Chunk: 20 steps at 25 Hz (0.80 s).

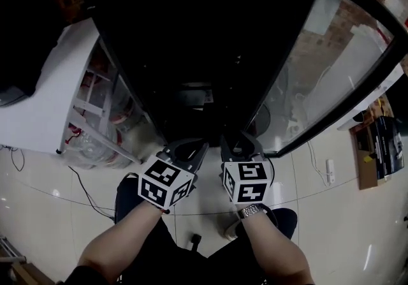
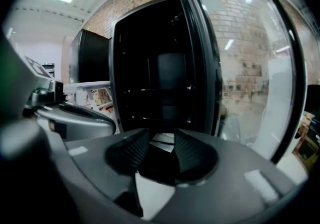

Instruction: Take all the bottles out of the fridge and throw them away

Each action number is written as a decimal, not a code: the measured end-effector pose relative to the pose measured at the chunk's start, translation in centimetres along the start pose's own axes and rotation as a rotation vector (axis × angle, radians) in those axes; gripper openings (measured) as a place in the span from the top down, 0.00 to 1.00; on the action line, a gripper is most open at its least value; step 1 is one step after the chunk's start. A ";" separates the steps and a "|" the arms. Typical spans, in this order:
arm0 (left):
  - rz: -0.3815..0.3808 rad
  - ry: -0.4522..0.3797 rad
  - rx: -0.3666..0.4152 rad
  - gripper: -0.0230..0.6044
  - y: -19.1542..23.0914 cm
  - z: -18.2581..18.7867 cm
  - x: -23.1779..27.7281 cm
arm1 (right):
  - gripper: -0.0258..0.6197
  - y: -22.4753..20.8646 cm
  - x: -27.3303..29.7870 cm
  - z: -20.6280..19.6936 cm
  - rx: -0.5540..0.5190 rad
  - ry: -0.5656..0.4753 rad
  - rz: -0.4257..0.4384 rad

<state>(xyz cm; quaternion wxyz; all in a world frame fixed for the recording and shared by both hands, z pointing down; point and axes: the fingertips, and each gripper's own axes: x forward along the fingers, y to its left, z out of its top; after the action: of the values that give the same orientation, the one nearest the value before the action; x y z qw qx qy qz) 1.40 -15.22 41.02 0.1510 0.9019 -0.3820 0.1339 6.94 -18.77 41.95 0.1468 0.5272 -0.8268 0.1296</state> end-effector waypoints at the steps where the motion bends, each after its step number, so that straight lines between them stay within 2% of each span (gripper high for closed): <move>1: 0.013 -0.015 0.003 0.96 0.3 0.7 -0.4 | 0.73 0.4 0.0 0.9 -0.014 -0.014 0.012; 11: 0.107 -0.129 0.033 0.96 1.0 6.0 -4.9 | 0.80 4.0 -2.2 8.3 -0.114 -0.137 0.074; 20: 0.127 -0.177 0.060 0.96 -2.3 6.8 -8.8 | 0.87 6.3 -7.2 9.4 -0.162 -0.193 0.084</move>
<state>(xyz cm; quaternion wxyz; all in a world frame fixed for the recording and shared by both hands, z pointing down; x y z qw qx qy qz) -1.98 -10.58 31.24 0.0807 0.8882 -0.4462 0.0744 3.10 -13.64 30.13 0.1029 0.4887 -0.8662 0.0171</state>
